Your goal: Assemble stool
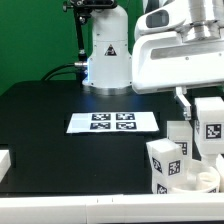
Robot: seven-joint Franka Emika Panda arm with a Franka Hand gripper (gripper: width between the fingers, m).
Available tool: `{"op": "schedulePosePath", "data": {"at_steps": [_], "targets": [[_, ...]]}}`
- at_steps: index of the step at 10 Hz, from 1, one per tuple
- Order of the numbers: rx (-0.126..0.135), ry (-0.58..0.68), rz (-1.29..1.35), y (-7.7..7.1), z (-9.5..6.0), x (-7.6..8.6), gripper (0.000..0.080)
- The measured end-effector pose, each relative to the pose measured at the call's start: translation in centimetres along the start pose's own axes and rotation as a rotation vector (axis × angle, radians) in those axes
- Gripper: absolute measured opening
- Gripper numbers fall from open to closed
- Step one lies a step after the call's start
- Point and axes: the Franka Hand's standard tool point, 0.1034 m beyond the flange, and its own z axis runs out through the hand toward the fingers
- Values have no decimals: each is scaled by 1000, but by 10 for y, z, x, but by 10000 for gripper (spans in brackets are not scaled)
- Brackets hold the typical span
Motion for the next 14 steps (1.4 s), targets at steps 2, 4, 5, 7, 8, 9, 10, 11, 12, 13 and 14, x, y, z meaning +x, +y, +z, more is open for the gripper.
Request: {"op": "schedulePosePath", "data": {"at_steps": [2,4,5,7,8,9,10,11,12,13,14], "targets": [[0,-4,-2,-1,2,-3,337],[1,-27,-29,-9,11,-16,337],[1,-27,-28,-9,11,-16,337],[1,-34,-31,-10,14,-20,337],[-2,-36,-33,-7,15,-21,337],[-5,-36,-33,-3,15,-20,337],[-7,-38,-32,-1,17,-21,337],[-8,-38,-33,-1,19,-22,337],[-9,-34,-35,-2,21,-24,337],[-10,-41,-37,-2,24,-28,337],[-10,-45,-40,-3,28,-30,337]]}}
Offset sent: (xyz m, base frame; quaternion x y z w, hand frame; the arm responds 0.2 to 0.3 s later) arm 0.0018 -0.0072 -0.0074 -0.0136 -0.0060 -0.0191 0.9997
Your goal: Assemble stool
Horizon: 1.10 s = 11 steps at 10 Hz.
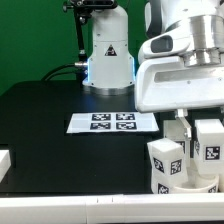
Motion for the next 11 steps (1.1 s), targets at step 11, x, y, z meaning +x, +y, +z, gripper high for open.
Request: {"op": "schedulePosePath", "data": {"at_steps": [11], "targets": [[7,-87,25,1,-7,16,626]]}}
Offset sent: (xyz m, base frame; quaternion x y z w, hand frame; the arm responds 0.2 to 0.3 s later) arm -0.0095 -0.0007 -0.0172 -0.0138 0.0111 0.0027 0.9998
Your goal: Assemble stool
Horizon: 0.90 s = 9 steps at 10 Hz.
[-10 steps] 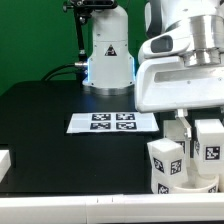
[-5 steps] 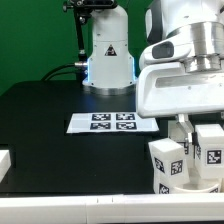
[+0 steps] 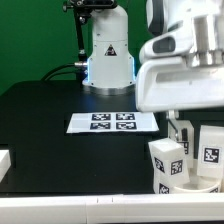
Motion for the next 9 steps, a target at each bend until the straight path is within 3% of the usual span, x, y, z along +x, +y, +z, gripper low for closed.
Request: {"op": "schedulePosePath", "data": {"at_steps": [2,3,5,7,9], "targets": [[3,-202,120,-9,4,5,648],[2,-223,146,-13,8,12,648],[-4,-318,149,-8,8,3,649],[-4,-303,151,-8,9,4,649],[-40,-317,377,-7,12,-3,649]]}}
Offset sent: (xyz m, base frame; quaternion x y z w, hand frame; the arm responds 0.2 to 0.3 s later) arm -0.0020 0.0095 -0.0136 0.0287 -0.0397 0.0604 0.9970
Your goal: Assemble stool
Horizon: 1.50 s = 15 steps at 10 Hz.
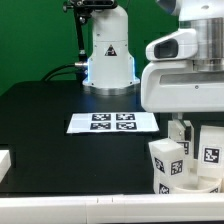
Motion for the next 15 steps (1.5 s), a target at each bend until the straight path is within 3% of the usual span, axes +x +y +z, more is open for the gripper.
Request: {"op": "schedulePosePath", "data": {"at_steps": [1,5,7,10,12,15], "targets": [[17,-7,92,0,4,-2,649],[15,2,97,-1,16,-3,649],[14,2,112,0,16,-3,389],[15,-1,259,0,17,-4,333],[37,-33,466,5,16,1,333],[80,-90,1079,-2,16,3,333]]}}
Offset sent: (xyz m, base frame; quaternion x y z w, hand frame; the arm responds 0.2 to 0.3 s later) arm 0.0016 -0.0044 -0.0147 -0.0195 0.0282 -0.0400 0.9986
